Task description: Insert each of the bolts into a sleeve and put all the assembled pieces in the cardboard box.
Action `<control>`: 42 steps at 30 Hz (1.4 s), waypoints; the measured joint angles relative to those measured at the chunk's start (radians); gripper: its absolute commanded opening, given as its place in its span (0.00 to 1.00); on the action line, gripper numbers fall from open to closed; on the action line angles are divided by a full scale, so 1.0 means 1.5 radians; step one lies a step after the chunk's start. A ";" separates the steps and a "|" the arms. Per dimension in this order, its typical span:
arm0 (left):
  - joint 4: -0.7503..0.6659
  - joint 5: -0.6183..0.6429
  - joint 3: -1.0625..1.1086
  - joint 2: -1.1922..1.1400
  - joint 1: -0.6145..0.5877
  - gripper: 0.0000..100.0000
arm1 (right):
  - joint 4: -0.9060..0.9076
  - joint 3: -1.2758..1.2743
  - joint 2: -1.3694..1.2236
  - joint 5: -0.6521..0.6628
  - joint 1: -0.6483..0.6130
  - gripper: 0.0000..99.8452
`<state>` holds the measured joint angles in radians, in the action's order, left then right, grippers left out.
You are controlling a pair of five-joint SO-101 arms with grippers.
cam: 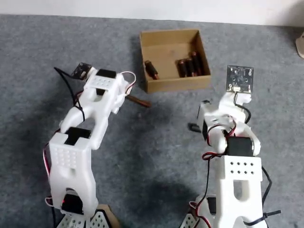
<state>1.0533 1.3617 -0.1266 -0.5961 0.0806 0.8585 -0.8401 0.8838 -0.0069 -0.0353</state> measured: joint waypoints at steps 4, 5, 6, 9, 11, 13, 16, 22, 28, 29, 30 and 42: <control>0.025 0.000 -0.024 -0.004 0.000 0.16 | 0.000 0.000 0.000 0.000 0.000 0.13; 0.025 0.000 -0.026 -0.006 0.000 0.11 | 0.000 0.000 0.000 0.000 0.000 0.13; 0.025 0.000 -0.028 -0.006 0.000 0.06 | 0.000 0.000 0.000 0.000 0.000 0.13; 0.021 -0.001 -0.036 -0.006 0.001 0.01 | 0.000 0.000 0.000 0.000 0.000 0.13; 0.021 -0.001 -0.041 -0.007 0.003 0.03 | 0.000 0.000 0.000 0.000 0.000 0.13; 0.020 -0.001 -0.041 -0.007 0.003 0.03 | 0.000 0.000 0.000 0.000 0.000 0.13; 0.020 -0.001 -0.041 -0.007 0.009 0.03 | 0.000 0.000 0.000 0.000 0.000 0.13; 0.020 -0.001 -0.041 -0.007 0.026 0.03 | 0.000 0.000 0.000 0.000 0.000 0.13; 0.020 -0.001 -0.041 -0.007 0.026 0.03 | 0.000 0.000 0.000 0.000 0.000 0.13; 0.020 -0.001 -0.041 -0.007 0.026 0.03 | 0.000 0.000 0.000 0.000 0.000 0.13; 0.020 -0.001 -0.041 -0.007 0.026 0.03 | 0.000 0.000 0.000 0.000 0.000 0.13; 0.023 -0.002 -0.078 -0.011 -0.056 0.04 | 0.000 -0.011 0.000 0.000 0.000 0.13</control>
<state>1.0871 1.3587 -0.2432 -0.6130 -0.0038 0.8585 -0.8569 0.8838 -0.0069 -0.0353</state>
